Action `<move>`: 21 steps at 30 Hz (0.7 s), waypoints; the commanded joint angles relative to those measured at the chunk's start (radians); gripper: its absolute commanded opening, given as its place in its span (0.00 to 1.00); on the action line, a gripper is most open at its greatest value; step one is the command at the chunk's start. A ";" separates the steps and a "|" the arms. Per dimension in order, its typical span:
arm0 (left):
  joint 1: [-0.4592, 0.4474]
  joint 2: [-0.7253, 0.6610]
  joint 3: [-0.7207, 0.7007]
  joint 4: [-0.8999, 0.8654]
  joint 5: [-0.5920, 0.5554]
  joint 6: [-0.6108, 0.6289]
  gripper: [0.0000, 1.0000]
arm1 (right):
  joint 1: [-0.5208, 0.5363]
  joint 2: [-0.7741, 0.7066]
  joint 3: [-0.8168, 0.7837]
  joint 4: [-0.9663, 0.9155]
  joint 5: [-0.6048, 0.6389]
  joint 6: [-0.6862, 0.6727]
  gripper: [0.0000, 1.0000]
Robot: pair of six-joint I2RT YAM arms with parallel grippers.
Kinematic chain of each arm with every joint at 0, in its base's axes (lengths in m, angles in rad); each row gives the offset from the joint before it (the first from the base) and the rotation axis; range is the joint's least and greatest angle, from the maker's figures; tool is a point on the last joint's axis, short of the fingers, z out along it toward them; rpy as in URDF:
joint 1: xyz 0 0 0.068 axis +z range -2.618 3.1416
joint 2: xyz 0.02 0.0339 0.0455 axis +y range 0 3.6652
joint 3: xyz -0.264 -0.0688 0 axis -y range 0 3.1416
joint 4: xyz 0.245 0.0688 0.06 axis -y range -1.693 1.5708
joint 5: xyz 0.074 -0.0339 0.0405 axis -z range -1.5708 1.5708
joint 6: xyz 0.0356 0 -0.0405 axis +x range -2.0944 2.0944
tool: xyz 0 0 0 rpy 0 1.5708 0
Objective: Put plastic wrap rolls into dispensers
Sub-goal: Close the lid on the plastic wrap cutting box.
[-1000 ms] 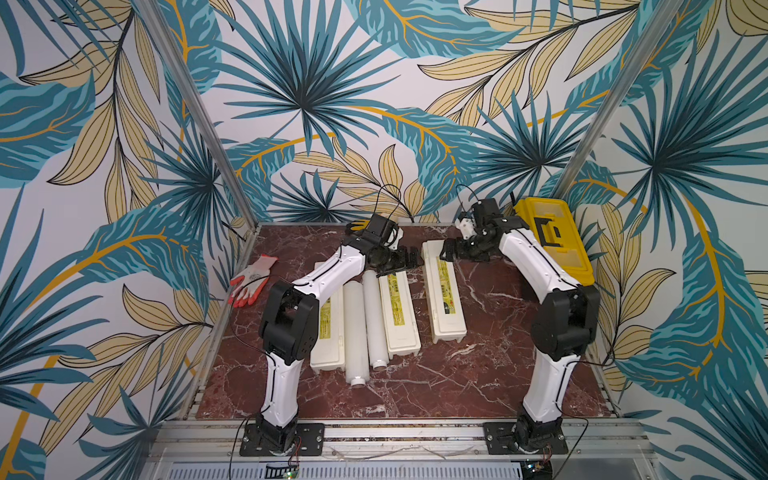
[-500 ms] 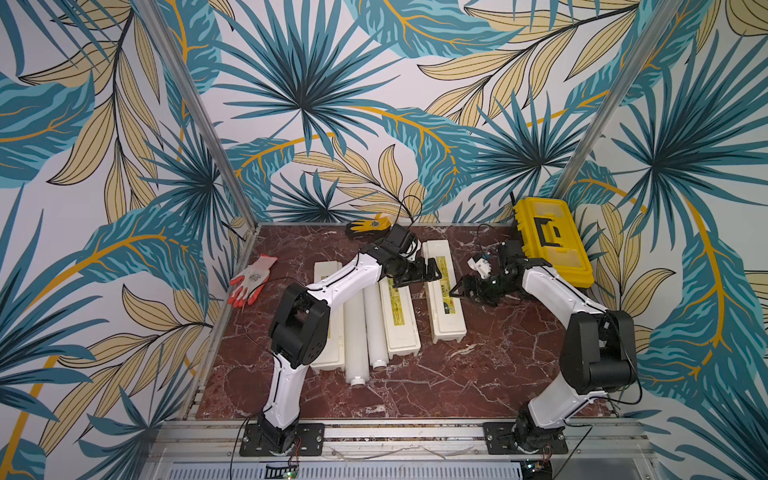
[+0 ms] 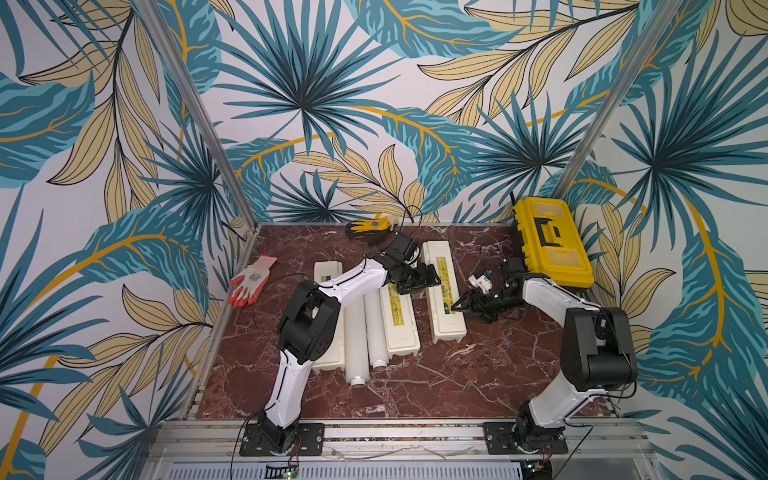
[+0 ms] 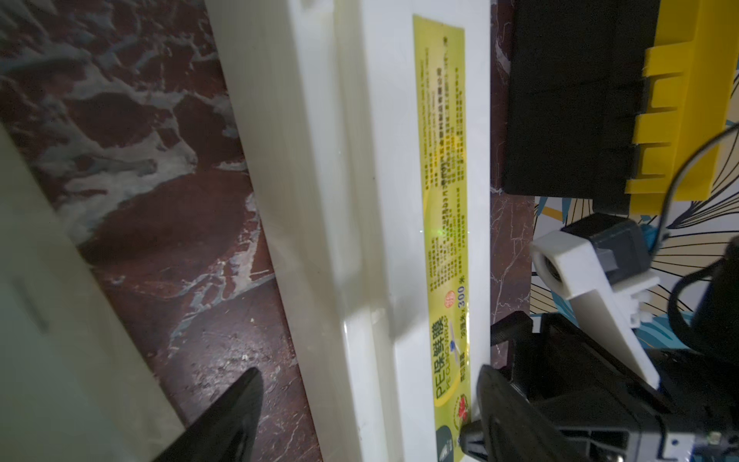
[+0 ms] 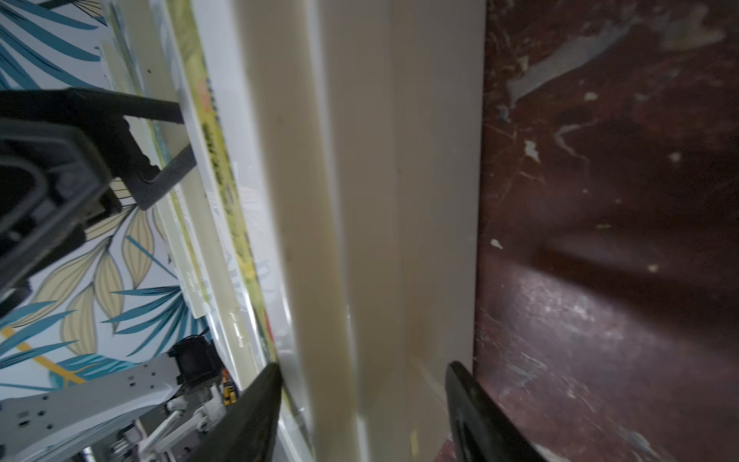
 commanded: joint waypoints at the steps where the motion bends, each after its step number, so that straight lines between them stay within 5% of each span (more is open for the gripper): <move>1: -0.005 0.024 -0.057 0.014 -0.005 -0.023 0.83 | -0.008 0.083 -0.012 -0.081 0.114 -0.011 0.55; 6: -0.004 0.040 -0.075 0.014 0.003 -0.037 0.81 | -0.009 0.108 -0.008 -0.102 0.224 -0.016 0.44; 11: -0.004 0.041 -0.089 0.014 0.010 -0.039 0.82 | -0.009 0.100 -0.005 -0.093 0.205 -0.024 0.44; 16: 0.008 0.045 -0.103 0.016 0.016 -0.045 0.81 | -0.008 0.021 -0.047 -0.054 0.114 0.012 0.65; 21: 0.032 0.043 -0.101 0.018 0.022 -0.038 0.81 | 0.001 -0.034 -0.127 -0.003 0.044 0.104 0.68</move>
